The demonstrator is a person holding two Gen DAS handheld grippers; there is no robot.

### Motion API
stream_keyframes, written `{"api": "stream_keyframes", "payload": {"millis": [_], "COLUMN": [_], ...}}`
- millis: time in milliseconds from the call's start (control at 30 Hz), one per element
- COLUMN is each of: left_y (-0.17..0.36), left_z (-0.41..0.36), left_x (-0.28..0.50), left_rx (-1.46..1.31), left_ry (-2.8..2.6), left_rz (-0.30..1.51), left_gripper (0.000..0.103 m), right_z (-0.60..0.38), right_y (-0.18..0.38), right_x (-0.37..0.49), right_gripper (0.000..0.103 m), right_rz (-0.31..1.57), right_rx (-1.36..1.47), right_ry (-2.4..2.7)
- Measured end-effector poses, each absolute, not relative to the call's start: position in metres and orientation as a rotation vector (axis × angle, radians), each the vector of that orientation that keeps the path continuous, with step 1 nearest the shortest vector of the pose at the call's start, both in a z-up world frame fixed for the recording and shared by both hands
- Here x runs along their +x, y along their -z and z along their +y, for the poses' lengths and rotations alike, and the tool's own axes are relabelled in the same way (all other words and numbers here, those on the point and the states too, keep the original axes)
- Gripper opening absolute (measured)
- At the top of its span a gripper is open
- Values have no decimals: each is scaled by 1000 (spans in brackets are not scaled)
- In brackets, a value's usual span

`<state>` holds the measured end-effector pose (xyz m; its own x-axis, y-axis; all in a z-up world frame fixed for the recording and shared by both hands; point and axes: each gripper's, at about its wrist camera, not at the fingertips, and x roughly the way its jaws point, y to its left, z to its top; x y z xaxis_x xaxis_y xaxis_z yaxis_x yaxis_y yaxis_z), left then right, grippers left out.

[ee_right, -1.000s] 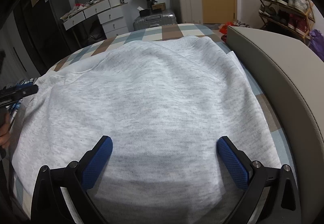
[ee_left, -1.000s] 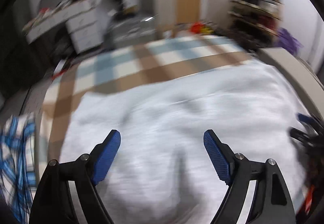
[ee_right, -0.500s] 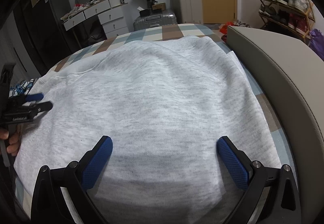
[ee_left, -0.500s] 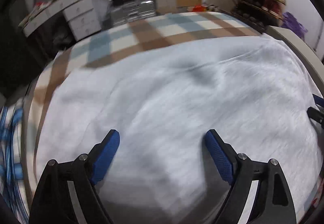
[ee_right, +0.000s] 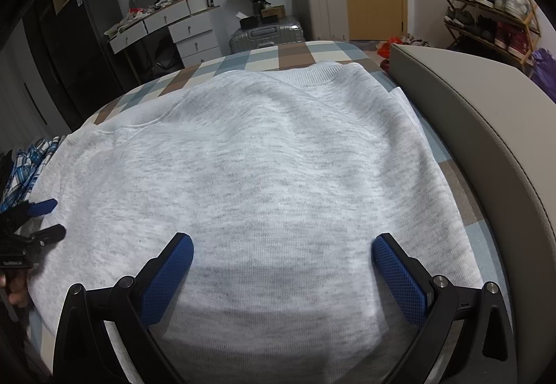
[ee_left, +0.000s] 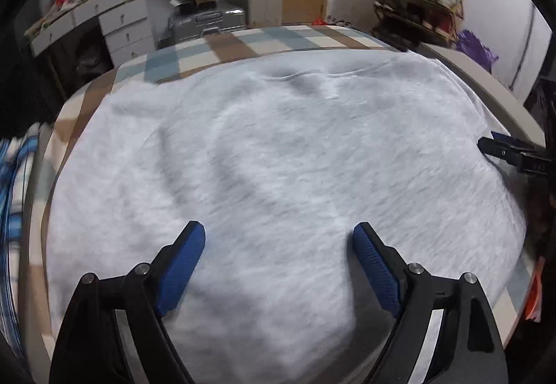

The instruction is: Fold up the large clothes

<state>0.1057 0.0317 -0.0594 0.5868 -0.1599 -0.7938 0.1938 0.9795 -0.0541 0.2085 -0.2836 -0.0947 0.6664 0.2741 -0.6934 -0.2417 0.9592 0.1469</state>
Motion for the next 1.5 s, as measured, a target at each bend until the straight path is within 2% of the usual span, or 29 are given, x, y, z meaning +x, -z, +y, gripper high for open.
{"api": "stream_keyframes", "payload": {"millis": [267, 467, 600, 767, 1067, 1267, 1433, 1500], "left_y": [50, 31, 58, 60, 53, 37, 57, 62], "left_z": [66, 33, 14, 57, 77, 44, -1, -12], "left_x": [71, 69, 77, 49, 18, 33, 63, 61], "left_rx": [-56, -43, 54, -65, -8, -62, -25, 76], "left_ry": [79, 164, 194, 192, -5, 138, 239, 213], "left_rz": [932, 870, 949, 913, 929, 855, 905, 891], "left_gripper": [85, 83, 84, 84, 83, 83, 83, 84], "right_z": [-283, -283, -283, -281, -281, -279, -279, -278], "right_y": [95, 95, 95, 95, 95, 95, 95, 96], "right_x": [209, 209, 209, 208, 207, 205, 202, 200], "right_gripper": [103, 103, 103, 103, 103, 103, 103, 103], "right_rz": [789, 788, 787, 787, 786, 781, 783, 784], "right_rx": [43, 38, 37, 42, 43, 30, 15, 6], "right_ry": [-290, -285, -284, -284, -283, -270, -275, -284]}}
